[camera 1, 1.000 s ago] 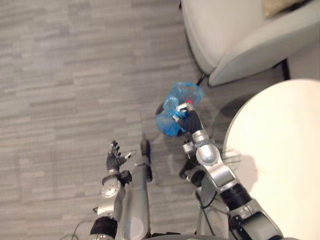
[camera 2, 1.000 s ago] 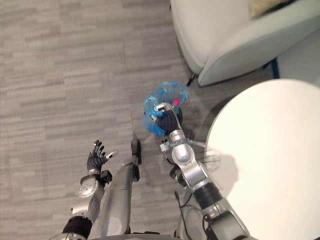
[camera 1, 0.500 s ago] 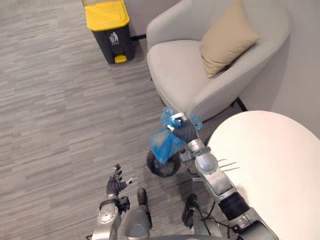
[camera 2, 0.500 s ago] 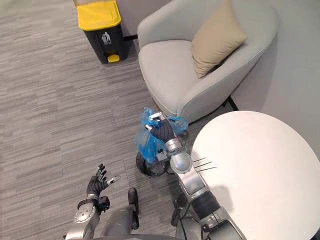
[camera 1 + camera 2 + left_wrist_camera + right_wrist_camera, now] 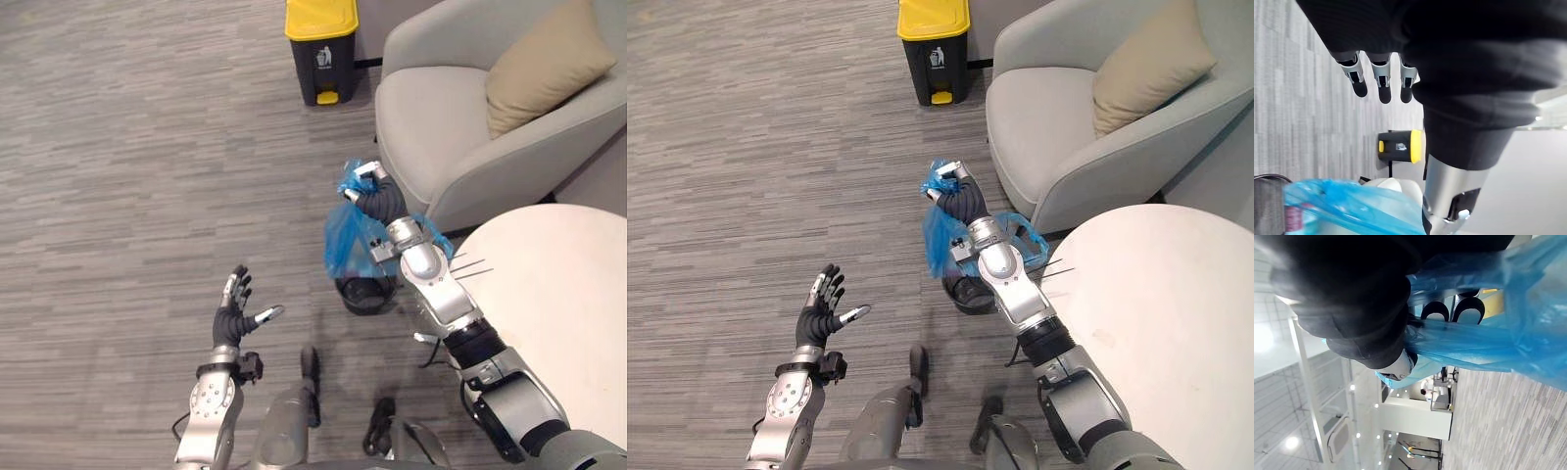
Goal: Gather rubbish on tea table into small bin, then transfer packed bag to large trash can.
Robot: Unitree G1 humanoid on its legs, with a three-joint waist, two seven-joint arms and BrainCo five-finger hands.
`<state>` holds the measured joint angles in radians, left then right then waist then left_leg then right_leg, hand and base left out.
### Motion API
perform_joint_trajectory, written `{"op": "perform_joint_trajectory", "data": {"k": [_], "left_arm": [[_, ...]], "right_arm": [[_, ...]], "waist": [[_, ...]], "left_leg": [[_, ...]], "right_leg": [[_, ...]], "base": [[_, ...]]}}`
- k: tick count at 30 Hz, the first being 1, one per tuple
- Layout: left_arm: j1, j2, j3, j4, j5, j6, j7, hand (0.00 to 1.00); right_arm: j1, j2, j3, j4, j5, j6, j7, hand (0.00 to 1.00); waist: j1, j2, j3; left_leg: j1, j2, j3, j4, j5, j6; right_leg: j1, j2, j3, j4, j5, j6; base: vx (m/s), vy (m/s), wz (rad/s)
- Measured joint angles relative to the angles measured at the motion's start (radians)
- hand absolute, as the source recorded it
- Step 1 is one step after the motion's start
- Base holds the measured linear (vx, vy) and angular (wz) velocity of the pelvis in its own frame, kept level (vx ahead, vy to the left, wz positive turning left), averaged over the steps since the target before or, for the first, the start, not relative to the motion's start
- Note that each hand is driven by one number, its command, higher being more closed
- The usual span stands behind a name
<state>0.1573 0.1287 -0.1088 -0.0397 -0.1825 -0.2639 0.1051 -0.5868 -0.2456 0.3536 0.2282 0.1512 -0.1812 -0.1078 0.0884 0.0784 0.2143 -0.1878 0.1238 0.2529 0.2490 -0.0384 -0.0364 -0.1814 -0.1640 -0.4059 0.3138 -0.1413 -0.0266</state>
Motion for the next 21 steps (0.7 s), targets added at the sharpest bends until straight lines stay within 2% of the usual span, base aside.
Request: {"op": "perform_joint_trajectory", "data": {"k": [2,3,5,8,12,18,21], "left_arm": [[-0.063,0.017,-0.035,0.001,0.026,-0.009,0.004,0.00],[-0.093,0.034,-0.063,0.003,0.049,-0.008,0.006,0.00],[-0.133,0.051,-0.103,0.005,0.094,-0.007,0.008,0.00],[-0.167,0.057,-0.130,0.021,0.141,-0.005,0.012,0.00],[-0.179,0.062,-0.162,0.098,0.232,0.028,0.026,0.00],[-0.180,0.037,-0.174,0.157,0.313,0.062,0.035,0.00],[-0.183,-0.008,-0.162,0.170,0.359,0.067,0.079,0.00]], "right_arm": [[-0.004,0.002,-0.004,-0.001,0.006,0.002,0.001,1.00],[-0.004,0.012,-0.002,-0.002,0.005,0.007,0.008,1.00],[-0.004,0.023,-0.004,-0.025,0.008,0.013,0.020,1.00],[-0.005,0.046,0.004,-0.046,0.018,0.014,0.030,1.00],[-0.006,0.102,0.068,-0.059,0.049,0.017,0.070,1.00],[-0.004,0.122,0.124,-0.085,0.094,0.042,0.094,1.00],[-0.004,0.125,0.167,-0.114,0.121,0.052,0.110,1.00]], "waist": [[-0.007,0.002,-0.002],[-0.021,-0.008,-0.010],[-0.030,-0.012,-0.023],[-0.033,-0.012,-0.027],[-0.036,-0.021,-0.060],[-0.048,-0.030,-0.072],[-0.047,-0.035,-0.077]], "left_leg": [[0.049,-0.007,-0.001,-0.088,-0.008,-0.004],[0.062,-0.029,-0.009,-0.157,0.037,-0.008],[0.086,-0.057,-0.027,-0.264,0.100,0.012],[0.119,-0.074,-0.036,-0.344,0.138,0.012],[0.134,-0.085,-0.025,-0.344,0.143,0.019],[0.159,-0.073,-0.003,-0.350,0.140,0.017],[0.180,-0.063,-0.001,-0.352,0.142,0.015]], "right_leg": [[0.004,-0.001,-0.017,-0.025,0.032,0.015],[0.014,-0.005,-0.031,-0.066,0.065,0.025],[0.027,-0.006,-0.049,-0.129,0.109,0.039],[0.063,0.004,-0.055,-0.206,0.166,0.050],[0.096,0.017,-0.029,-0.280,0.219,0.054],[0.130,0.041,0.001,-0.334,0.250,0.045],[0.154,0.055,0.004,-0.352,0.248,0.049]], "base": [[-0.13,0.143,0.30],[-0.12,0.148,0.38],[-0.11,0.165,0.39],[-0.07,0.129,0.14],[-0.05,0.084,-0.12],[-0.03,0.021,-0.16],[-0.02,-0.024,-0.06]]}}
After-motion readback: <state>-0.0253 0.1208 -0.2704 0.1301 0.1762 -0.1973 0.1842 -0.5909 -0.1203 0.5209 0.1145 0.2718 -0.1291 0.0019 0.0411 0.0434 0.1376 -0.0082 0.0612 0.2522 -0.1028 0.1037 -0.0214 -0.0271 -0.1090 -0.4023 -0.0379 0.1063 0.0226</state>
